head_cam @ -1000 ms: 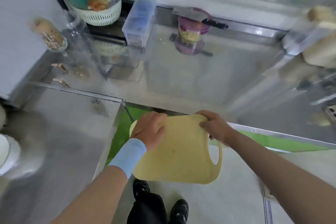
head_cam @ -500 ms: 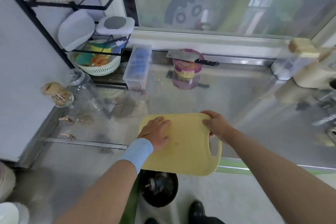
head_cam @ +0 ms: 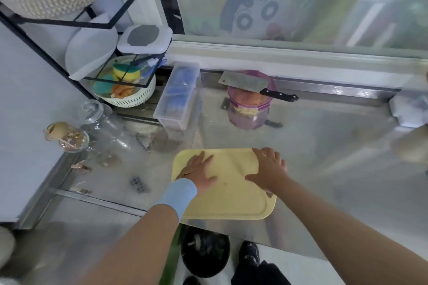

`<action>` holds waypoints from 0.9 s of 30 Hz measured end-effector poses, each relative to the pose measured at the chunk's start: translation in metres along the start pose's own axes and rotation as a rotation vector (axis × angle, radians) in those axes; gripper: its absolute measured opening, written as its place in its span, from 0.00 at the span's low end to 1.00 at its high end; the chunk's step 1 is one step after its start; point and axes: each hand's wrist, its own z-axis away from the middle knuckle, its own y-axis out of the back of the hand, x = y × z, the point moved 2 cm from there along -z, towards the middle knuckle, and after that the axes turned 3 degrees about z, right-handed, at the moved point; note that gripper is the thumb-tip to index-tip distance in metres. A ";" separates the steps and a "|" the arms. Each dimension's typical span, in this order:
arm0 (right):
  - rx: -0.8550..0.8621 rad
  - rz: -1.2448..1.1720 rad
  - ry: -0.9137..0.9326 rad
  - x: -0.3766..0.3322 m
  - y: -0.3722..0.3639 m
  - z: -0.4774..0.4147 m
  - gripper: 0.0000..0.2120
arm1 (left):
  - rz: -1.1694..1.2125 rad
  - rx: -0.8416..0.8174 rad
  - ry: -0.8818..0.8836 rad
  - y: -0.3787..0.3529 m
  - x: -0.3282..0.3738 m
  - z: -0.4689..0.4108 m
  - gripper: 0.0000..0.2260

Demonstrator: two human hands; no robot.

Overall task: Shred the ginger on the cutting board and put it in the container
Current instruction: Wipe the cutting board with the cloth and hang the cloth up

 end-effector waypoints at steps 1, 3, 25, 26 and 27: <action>-0.007 0.017 0.016 -0.002 0.005 -0.002 0.45 | 0.014 0.004 0.007 0.004 0.000 0.001 0.32; -0.002 0.041 0.048 -0.011 0.017 -0.004 0.40 | 0.038 0.028 0.003 0.018 0.000 0.006 0.31; 0.201 -0.395 0.906 -0.440 0.232 0.110 0.15 | 0.321 1.262 -0.094 0.322 -0.159 0.260 0.07; 0.186 -0.461 0.935 -0.459 0.241 0.120 0.15 | 0.272 1.390 -0.117 0.332 -0.164 0.277 0.06; 0.150 -0.534 0.952 -0.478 0.249 0.129 0.15 | 0.230 1.512 -0.126 0.341 -0.170 0.294 0.07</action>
